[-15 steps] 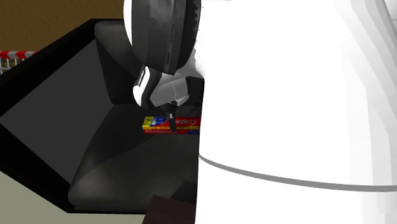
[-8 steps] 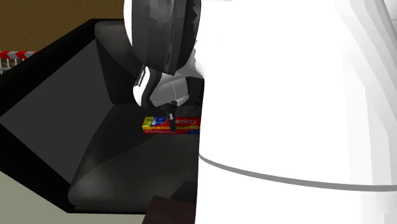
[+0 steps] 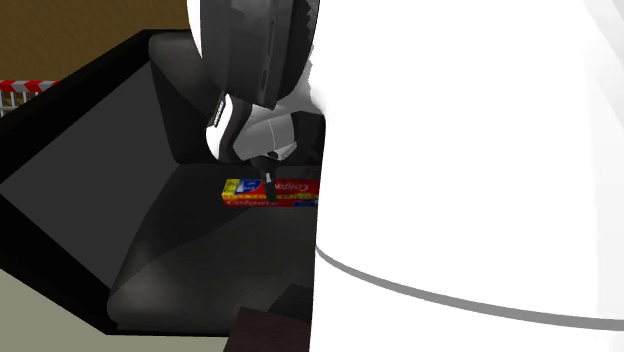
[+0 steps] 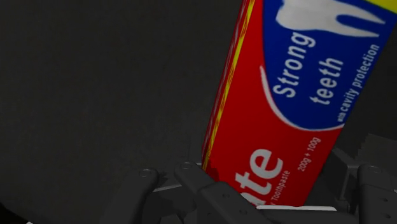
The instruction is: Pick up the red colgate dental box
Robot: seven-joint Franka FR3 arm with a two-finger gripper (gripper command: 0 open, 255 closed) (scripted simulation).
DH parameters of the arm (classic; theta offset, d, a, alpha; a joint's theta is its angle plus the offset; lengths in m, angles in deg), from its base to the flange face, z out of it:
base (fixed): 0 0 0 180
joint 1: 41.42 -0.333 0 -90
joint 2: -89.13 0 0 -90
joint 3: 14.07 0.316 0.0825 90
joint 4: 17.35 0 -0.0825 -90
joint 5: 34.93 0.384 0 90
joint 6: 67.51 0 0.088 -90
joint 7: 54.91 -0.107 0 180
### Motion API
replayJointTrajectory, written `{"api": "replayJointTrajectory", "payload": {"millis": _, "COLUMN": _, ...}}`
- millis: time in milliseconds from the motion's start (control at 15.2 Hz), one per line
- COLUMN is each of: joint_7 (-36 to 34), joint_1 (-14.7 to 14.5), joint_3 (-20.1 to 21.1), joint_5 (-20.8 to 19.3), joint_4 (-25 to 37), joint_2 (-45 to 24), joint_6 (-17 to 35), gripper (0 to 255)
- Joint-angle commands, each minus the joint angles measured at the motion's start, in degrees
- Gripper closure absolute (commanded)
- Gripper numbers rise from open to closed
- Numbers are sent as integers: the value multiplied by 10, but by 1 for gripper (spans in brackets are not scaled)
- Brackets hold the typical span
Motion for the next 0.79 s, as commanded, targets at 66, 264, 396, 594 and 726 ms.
{"api": "replayJointTrajectory", "payload": {"millis": 66, "joint_7": 4, "joint_1": 5, "joint_3": 7, "joint_5": 7, "joint_4": -6, "joint_2": 19, "joint_6": -13, "gripper": 255}}
{"api": "replayJointTrajectory", "payload": {"millis": 264, "joint_7": 8, "joint_1": 10, "joint_3": 14, "joint_5": 13, "joint_4": -11, "joint_2": 37, "joint_6": -26, "gripper": 255}}
{"api": "replayJointTrajectory", "payload": {"millis": 396, "joint_7": 11, "joint_1": 13, "joint_3": 18, "joint_5": 18, "joint_4": -13, "joint_2": 49, "joint_6": -35, "gripper": 255}}
{"api": "replayJointTrajectory", "payload": {"millis": 594, "joint_7": 15, "joint_1": 18, "joint_3": 24, "joint_5": 25, "joint_4": -16, "joint_2": 65, "joint_6": -49, "gripper": 255}}
{"api": "replayJointTrajectory", "payload": {"millis": 726, "joint_7": 15, "joint_1": 18, "joint_3": 25, "joint_5": 26, "joint_4": -16, "joint_2": 66, "joint_6": -49, "gripper": 255}}
